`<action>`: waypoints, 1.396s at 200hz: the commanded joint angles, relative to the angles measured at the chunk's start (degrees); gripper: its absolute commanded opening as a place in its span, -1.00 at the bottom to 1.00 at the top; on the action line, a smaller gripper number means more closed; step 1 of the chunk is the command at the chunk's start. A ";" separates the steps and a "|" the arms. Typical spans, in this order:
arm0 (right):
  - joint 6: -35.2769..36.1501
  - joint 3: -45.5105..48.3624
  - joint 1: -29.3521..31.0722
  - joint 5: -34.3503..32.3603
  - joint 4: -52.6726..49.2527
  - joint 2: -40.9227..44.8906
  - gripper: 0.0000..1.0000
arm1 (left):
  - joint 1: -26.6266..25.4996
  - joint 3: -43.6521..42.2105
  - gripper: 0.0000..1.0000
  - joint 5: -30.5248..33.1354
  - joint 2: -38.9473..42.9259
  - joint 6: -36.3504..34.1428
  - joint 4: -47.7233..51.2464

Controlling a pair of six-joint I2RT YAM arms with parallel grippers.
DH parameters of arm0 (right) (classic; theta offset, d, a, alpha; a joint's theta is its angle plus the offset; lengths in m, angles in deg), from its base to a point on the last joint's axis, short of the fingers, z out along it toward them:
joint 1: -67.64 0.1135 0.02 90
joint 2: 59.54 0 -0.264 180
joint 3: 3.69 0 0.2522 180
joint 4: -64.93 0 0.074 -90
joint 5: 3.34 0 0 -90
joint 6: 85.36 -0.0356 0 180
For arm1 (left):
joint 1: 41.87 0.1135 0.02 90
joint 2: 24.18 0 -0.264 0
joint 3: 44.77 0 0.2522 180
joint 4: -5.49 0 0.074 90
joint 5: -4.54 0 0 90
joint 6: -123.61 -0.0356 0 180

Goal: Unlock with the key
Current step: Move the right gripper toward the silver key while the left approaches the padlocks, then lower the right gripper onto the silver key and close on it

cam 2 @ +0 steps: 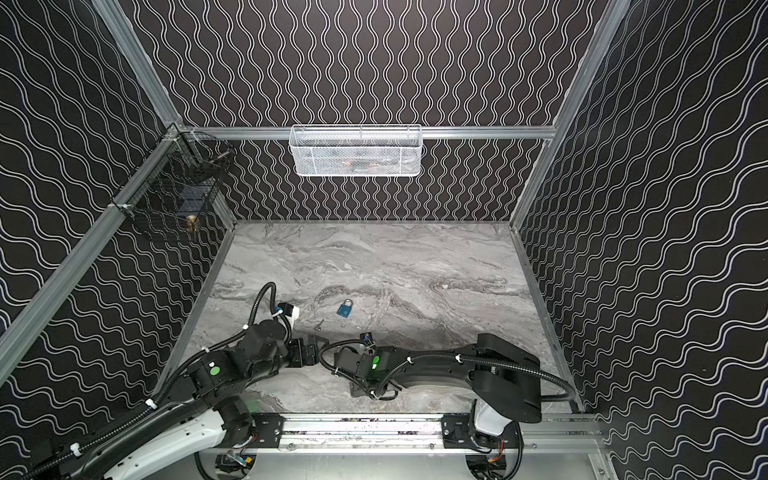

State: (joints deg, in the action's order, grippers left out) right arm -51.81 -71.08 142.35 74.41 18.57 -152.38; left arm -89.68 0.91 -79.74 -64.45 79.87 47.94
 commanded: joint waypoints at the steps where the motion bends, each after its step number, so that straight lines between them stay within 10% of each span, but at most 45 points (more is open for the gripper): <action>1: -0.91 -0.91 0.17 -1.64 -1.59 -0.84 0.44 | -0.01 0.36 0.98 1.55 -0.19 0.15 1.46; 279: 1.09 1.24 1.14 0.62 -3.11 -0.20 0.25 | -0.01 -0.65 0.98 1.49 -1.56 3.23 -1.80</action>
State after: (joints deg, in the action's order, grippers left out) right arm -51.30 -70.09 143.53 71.89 12.71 -152.99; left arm -89.73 0.48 -78.67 -66.59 81.38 47.22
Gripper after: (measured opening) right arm 0.640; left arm 0.989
